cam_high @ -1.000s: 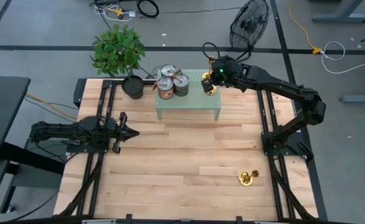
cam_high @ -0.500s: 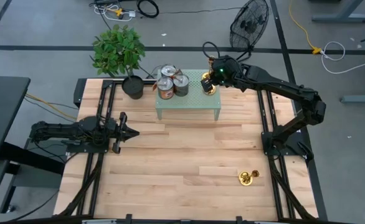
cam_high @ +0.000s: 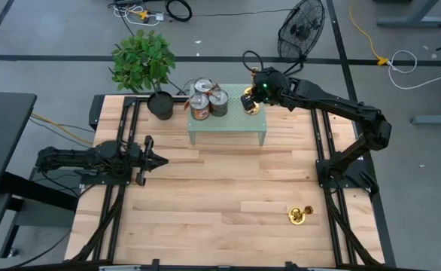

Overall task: Pick & Place candle stick holders
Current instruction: Put the top gold candle holder on the shelf

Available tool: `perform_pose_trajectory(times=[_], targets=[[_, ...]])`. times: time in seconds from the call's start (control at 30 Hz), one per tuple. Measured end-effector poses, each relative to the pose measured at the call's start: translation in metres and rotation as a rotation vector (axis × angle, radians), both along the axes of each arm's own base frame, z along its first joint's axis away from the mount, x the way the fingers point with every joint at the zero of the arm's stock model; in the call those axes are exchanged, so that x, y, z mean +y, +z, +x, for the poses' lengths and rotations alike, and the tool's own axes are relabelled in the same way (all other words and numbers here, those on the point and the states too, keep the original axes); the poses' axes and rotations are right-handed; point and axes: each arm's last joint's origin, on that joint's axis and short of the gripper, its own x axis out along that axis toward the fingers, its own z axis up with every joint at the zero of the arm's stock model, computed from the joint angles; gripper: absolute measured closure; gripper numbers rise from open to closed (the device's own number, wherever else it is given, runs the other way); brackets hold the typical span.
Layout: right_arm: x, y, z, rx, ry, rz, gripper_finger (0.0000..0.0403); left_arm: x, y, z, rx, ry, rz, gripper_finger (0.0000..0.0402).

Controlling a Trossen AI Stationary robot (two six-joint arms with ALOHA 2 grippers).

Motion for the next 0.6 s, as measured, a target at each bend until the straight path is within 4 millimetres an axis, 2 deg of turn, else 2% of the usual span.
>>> perform_pose_trajectory(times=[0.6], targets=[[-0.0023, -0.0004, -0.0008, 0.008, -0.019, -0.013, 0.0383, 0.0000, 0.0000, 0.0000, 0.000, 0.000, 0.000, 0.0371]])
